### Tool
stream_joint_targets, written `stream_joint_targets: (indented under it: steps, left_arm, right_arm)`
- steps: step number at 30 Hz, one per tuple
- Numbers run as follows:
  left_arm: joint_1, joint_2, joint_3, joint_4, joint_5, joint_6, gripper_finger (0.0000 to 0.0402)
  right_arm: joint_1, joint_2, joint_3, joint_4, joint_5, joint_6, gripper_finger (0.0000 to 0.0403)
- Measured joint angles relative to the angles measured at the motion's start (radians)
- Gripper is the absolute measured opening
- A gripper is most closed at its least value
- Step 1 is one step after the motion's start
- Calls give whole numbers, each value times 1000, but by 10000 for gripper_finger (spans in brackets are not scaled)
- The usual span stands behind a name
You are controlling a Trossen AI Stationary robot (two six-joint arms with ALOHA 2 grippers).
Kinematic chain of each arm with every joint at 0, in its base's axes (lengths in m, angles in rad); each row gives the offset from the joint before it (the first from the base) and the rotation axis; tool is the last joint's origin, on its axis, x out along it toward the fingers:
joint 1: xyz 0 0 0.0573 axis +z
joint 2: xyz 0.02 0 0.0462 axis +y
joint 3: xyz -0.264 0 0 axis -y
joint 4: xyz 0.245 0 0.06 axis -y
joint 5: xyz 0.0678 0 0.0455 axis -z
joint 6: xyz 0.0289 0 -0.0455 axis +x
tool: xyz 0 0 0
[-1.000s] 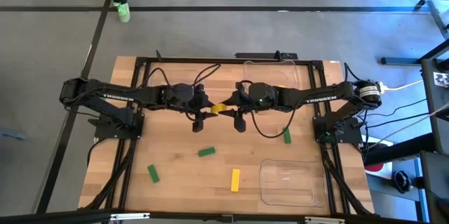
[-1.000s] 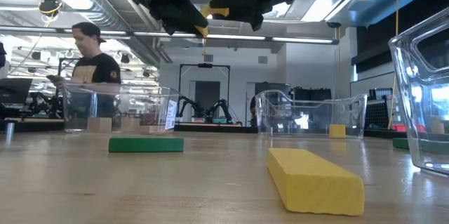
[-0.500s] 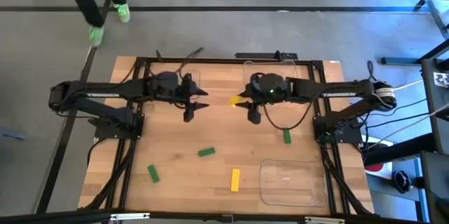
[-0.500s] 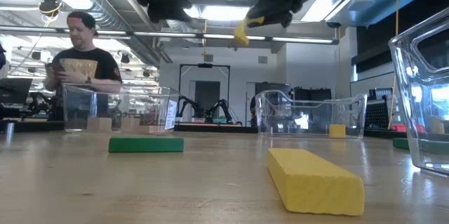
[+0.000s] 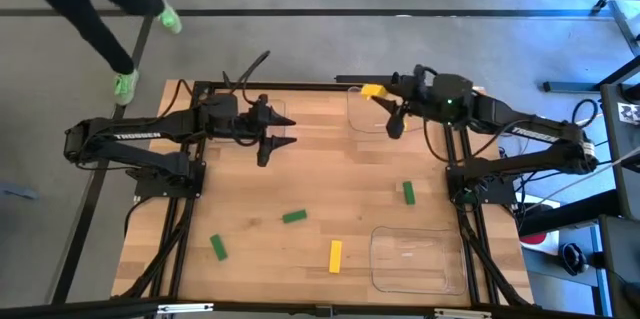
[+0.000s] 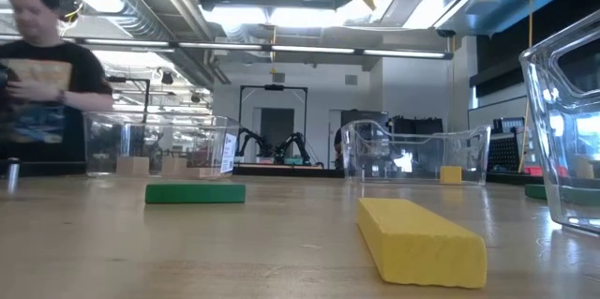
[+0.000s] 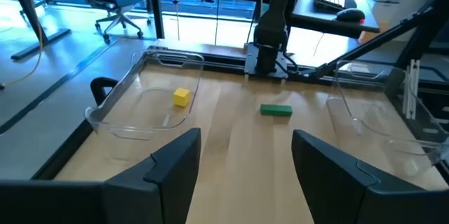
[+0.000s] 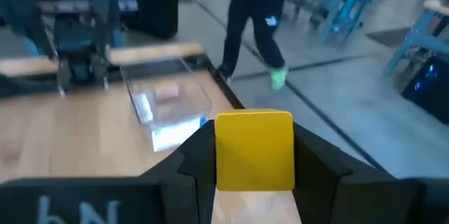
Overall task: Sort & place blocks by color
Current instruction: Put the left yellow block into the top right transparent bin
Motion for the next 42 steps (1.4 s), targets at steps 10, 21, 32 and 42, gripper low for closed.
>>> stream_joint_targets:
  steps: [10, 21, 32, 42]
  left_arm:
    - [-1, 0, 0, 2, 0, -34, 216]
    - [-1, 0, 0, 2, 0, -51, 216]
    - [4, 0, 0, 76, 37, -52, 216]
    - [72, 0, 0, 76, 191, -49, 215]
  right_arm:
    - [4, 12, -118, -126, -109, 78, 134]
    - [4, 12, -155, -36, -135, 102, 134]
    - [-18, 6, -151, 247, -45, 81, 134]
    - [-67, 4, -58, 200, 61, 49, 134]
